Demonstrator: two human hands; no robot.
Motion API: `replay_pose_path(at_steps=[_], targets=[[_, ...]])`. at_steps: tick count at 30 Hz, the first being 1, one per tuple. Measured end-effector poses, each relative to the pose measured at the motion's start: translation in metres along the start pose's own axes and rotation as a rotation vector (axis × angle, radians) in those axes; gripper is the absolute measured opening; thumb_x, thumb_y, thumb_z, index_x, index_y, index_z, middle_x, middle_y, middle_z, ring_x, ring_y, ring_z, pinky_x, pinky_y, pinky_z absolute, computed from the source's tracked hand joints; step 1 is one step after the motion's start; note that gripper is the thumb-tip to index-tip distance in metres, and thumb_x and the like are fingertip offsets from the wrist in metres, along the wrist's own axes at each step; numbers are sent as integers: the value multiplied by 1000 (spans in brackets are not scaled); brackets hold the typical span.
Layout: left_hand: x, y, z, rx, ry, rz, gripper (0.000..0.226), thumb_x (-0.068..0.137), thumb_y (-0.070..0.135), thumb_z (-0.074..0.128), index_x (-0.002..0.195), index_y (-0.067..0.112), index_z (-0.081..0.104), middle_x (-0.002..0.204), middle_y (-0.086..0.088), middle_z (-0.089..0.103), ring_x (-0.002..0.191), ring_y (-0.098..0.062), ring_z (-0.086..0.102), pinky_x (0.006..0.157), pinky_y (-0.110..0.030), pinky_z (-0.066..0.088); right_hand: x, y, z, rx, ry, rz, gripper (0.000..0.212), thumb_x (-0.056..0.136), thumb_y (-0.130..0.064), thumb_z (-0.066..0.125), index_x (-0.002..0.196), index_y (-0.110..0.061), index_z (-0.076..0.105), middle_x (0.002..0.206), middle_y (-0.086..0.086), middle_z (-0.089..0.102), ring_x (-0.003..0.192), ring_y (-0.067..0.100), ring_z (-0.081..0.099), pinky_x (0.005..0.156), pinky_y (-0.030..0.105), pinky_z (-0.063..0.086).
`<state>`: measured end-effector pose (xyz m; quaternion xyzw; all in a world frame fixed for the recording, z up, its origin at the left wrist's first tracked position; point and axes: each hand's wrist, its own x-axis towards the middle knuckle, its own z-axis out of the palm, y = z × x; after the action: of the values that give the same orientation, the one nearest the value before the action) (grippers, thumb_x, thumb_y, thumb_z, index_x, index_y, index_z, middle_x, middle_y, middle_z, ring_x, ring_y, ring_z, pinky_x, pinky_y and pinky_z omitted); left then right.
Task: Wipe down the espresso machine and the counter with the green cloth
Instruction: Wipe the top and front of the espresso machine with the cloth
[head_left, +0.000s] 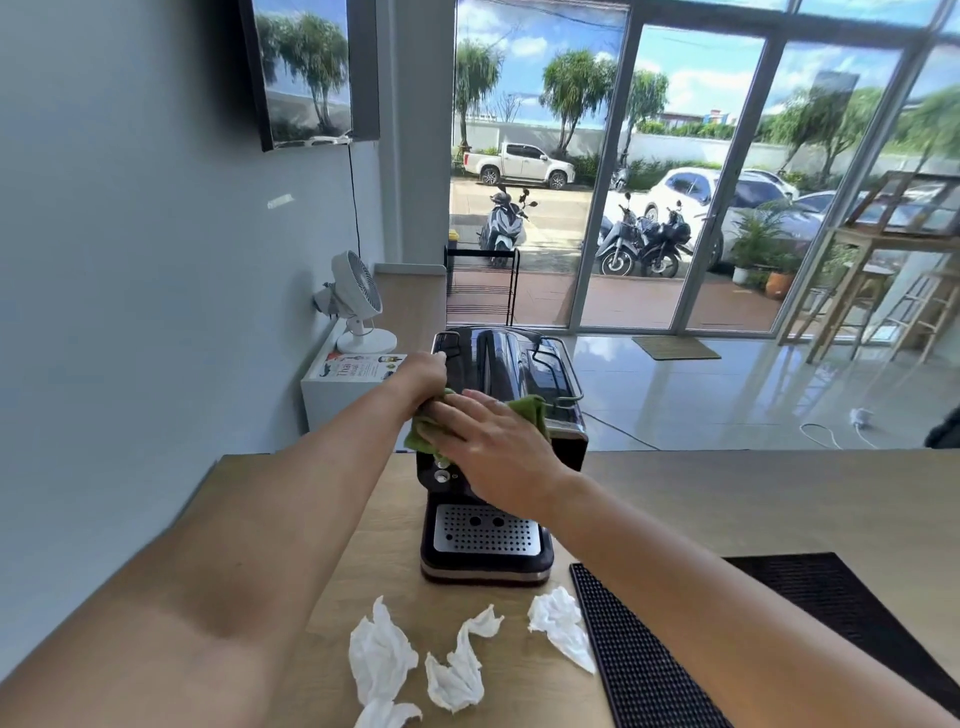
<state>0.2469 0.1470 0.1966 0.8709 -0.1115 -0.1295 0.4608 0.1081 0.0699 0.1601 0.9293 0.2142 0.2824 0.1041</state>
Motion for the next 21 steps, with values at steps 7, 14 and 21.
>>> replay_pose_path(at_steps=[7,14,21], targets=[[-5,4,5,42,20,-9,45,104,24,34,140,-4,39,148,-19,39,134,-32,39,105,-36,35,-40,21,-7,-7,89,53,46,87,-4,43,124,-11,68,132,10,63,123,29,59,106,41,47],[-16,-1,3,26,0,-1,43,103,23,38,135,-5,45,141,-19,46,129,-33,45,100,-34,37,-100,30,-1,37,153,242,54,83,9,46,131,-7,62,144,10,53,132,27,52,94,43,56],[-30,1,3,41,15,9,41,103,17,37,133,-8,46,141,-23,47,129,-34,46,95,-32,39,-113,32,-30,-24,127,425,50,65,18,72,109,-6,72,122,10,66,99,35,65,72,50,61]])
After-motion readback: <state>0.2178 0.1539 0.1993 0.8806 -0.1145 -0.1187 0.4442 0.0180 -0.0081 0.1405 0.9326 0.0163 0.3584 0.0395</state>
